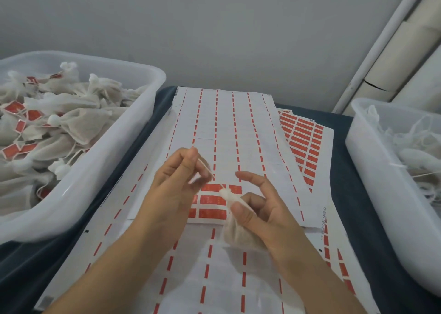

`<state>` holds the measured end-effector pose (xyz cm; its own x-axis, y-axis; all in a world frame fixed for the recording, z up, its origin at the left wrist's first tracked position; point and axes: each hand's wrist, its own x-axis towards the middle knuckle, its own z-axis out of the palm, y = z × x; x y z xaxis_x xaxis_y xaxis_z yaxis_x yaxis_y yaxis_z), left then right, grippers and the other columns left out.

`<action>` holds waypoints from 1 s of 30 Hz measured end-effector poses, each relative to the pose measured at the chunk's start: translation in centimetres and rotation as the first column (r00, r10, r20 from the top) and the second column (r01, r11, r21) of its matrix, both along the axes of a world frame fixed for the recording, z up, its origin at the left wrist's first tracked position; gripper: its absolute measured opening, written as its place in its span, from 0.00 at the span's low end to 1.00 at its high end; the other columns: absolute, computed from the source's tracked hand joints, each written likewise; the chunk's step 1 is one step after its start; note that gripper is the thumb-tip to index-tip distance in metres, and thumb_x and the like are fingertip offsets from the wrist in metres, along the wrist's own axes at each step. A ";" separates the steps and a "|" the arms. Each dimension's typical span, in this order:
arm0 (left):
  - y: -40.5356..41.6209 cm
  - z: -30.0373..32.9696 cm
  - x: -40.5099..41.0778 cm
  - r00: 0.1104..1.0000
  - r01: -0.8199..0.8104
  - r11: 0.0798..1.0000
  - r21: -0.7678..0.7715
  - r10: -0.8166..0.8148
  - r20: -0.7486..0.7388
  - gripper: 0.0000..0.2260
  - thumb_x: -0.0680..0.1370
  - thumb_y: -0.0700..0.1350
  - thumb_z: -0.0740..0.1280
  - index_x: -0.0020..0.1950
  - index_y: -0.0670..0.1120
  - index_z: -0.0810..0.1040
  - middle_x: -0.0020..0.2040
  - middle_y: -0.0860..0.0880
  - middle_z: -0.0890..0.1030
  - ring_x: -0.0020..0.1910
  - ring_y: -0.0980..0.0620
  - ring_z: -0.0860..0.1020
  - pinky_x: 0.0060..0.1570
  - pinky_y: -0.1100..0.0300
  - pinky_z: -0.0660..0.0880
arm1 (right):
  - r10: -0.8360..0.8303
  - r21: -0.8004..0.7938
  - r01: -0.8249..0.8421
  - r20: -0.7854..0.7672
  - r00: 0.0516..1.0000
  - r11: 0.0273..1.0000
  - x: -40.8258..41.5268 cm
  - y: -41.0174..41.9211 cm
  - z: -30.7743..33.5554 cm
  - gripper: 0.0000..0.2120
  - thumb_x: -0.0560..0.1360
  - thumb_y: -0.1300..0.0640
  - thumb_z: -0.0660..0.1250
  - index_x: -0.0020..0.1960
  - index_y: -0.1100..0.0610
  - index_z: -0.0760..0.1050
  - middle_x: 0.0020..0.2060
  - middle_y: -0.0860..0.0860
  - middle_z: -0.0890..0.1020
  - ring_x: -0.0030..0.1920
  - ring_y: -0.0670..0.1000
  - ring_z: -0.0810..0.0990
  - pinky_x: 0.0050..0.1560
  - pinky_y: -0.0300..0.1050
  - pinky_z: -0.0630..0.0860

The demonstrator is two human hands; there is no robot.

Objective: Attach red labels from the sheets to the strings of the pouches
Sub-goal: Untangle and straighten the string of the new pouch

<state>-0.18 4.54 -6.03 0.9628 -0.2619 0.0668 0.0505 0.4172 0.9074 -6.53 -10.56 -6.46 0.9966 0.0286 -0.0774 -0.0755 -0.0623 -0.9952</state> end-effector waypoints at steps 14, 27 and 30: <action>0.3 0.7 -0.4 0.997 -0.009 0.997 0.082 0.003 0.076 0.10 0.72 0.48 0.63 0.47 0.48 0.82 0.31 0.57 0.76 0.28 0.59 0.74 0.27 0.72 0.69 | -0.212 -0.486 0.270 0.171 0.962 0.832 0.4 -2.9 0.8 0.18 0.64 0.34 0.58 0.51 0.38 0.71 0.49 0.32 0.78 0.47 0.36 0.78 0.40 0.28 0.76; -2.0 -2.6 -0.8 0.896 -0.288 0.525 0.801 -0.148 0.419 0.14 0.74 0.53 0.65 0.60 0.59 0.78 0.44 0.69 0.69 0.45 0.66 0.71 0.40 0.76 0.68 | -0.469 -0.107 0.461 -0.071 0.880 0.881 0.9 -6.0 1.3 0.21 0.69 0.53 0.72 0.58 0.42 0.69 0.46 0.39 0.81 0.43 0.45 0.82 0.31 0.38 0.74; -2.1 -2.5 -1.1 0.885 -0.290 0.540 0.790 -0.164 0.436 0.16 0.74 0.54 0.65 0.62 0.58 0.76 0.44 0.67 0.71 0.47 0.66 0.71 0.39 0.77 0.69 | -0.258 0.453 0.307 -0.166 0.952 0.837 0.6 -4.0 1.2 0.22 0.67 0.61 0.71 0.59 0.50 0.75 0.51 0.49 0.84 0.51 0.52 0.83 0.40 0.46 0.81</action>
<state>-1.30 2.41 -8.55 0.9031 -0.3548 0.2421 -0.4079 -0.5318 0.7422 -5.95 -14.52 -5.27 0.9554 -0.1962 -0.2207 -0.1132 0.4468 -0.8874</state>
